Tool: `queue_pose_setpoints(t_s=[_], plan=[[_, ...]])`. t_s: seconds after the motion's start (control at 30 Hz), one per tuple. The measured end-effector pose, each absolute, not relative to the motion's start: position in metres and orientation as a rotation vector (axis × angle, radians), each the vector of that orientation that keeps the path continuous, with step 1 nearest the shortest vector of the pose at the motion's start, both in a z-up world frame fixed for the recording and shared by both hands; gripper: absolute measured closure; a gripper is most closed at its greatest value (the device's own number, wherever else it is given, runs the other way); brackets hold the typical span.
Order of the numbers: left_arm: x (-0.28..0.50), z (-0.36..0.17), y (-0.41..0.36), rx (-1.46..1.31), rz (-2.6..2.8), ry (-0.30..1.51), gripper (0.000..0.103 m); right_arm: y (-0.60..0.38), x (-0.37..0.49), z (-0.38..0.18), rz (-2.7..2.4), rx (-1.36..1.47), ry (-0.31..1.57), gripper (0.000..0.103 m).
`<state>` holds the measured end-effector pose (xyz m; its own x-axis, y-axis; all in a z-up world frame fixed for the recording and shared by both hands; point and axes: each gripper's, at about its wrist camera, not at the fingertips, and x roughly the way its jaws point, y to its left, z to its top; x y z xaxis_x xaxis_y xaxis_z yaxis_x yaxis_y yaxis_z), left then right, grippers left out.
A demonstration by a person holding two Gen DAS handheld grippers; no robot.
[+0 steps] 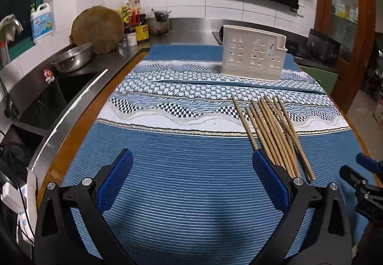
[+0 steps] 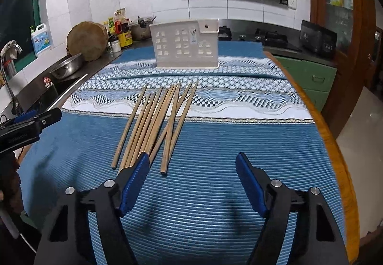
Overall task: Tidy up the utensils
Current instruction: 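Lower the right gripper onto one wooden chopstick and close it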
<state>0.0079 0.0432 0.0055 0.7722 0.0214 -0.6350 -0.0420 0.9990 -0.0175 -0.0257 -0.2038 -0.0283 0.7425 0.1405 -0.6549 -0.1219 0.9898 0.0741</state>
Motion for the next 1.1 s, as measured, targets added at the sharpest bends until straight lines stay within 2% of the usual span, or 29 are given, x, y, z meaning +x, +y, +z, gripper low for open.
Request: queue_pose_setpoints(t_s=[0.27,0.63,0.9,1.0,1.1], plan=[[0.016,-0.007,0.049,-0.036,0.020,0.693,0.005,-0.190,-0.005,-0.044,0.196,0.033,0.788,0.049],[0.025,-0.020,0.053,-0.032,0.018,0.713,0.005,-0.170,0.017,-0.054,0.249,0.021,0.844,0.080],[0.028,-0.024,0.049,-0.018,-0.014,0.721,0.005,-0.160,0.031,-0.059,0.243,-0.014,0.873,0.085],[0.030,-0.025,0.044,-0.007,-0.030,0.728,0.005,-0.158,0.035,-0.063,0.234,-0.027,0.882,0.094],[0.032,-0.027,0.038,-0.007,-0.057,0.745,0.005,-0.161,0.037,-0.065,0.224,-0.022,0.885,0.095]])
